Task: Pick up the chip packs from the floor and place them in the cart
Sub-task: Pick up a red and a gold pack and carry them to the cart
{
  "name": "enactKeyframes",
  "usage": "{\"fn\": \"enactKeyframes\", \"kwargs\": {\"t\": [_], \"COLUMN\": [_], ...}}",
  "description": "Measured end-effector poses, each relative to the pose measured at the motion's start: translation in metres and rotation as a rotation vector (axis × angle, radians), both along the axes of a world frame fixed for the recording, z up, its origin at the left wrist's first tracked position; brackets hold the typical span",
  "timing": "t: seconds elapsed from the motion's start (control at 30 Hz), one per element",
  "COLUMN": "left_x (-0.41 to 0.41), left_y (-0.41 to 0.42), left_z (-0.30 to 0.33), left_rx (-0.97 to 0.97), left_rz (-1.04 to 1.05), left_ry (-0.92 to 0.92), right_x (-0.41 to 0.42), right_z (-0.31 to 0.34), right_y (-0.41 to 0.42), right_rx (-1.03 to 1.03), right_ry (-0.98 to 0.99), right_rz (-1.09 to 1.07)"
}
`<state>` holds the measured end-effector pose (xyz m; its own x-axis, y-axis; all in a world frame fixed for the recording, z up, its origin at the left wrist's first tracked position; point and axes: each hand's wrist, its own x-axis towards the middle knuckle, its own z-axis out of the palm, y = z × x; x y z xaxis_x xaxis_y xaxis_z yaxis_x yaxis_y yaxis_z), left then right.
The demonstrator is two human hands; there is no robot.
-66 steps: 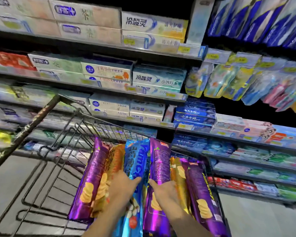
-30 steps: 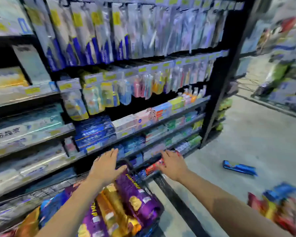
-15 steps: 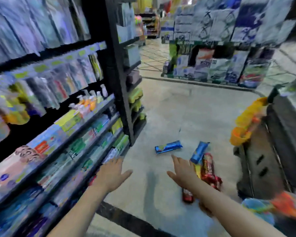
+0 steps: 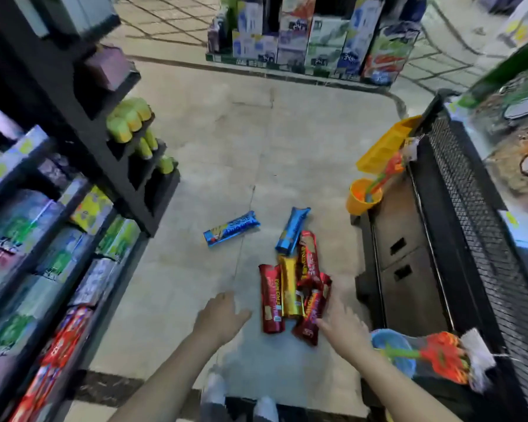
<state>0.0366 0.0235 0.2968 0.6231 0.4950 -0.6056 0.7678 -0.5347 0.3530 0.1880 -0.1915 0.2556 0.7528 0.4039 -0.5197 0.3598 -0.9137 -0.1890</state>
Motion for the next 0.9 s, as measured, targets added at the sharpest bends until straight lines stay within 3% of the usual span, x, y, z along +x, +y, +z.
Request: {"fn": "enactKeyframes", "kwargs": {"t": [0.17, 0.27, 0.33, 0.63, 0.77, 0.9], "left_x": [0.06, 0.096, 0.118, 0.203, 0.223, 0.228], "left_y": [0.016, 0.022, 0.023, 0.021, 0.007, -0.01], "left_z": [-0.119, -0.214, -0.287, -0.591, -0.671, -0.709], "left_rx": [-0.181, -0.26, -0.287, -0.321, -0.3, -0.245], "left_rz": [0.114, 0.195, 0.225, 0.363, 0.473, 0.55], "left_ry": [0.059, 0.052, 0.058, 0.059, 0.039, -0.027], "right_x": [0.035, 0.057, 0.077, 0.143, 0.158, 0.16], "right_z": [-0.097, -0.192, -0.276, -0.54, -0.619, -0.657], "right_y": [0.019, 0.035, 0.039, 0.101, 0.112, 0.113], "right_rx": [0.069, 0.116, 0.09, 0.071, 0.044, 0.04], "right_ry": [0.111, 0.194, 0.202, 0.128, 0.076, -0.033], "right_rz": [-0.171, -0.291, -0.306, -0.276, -0.291, -0.345]}}
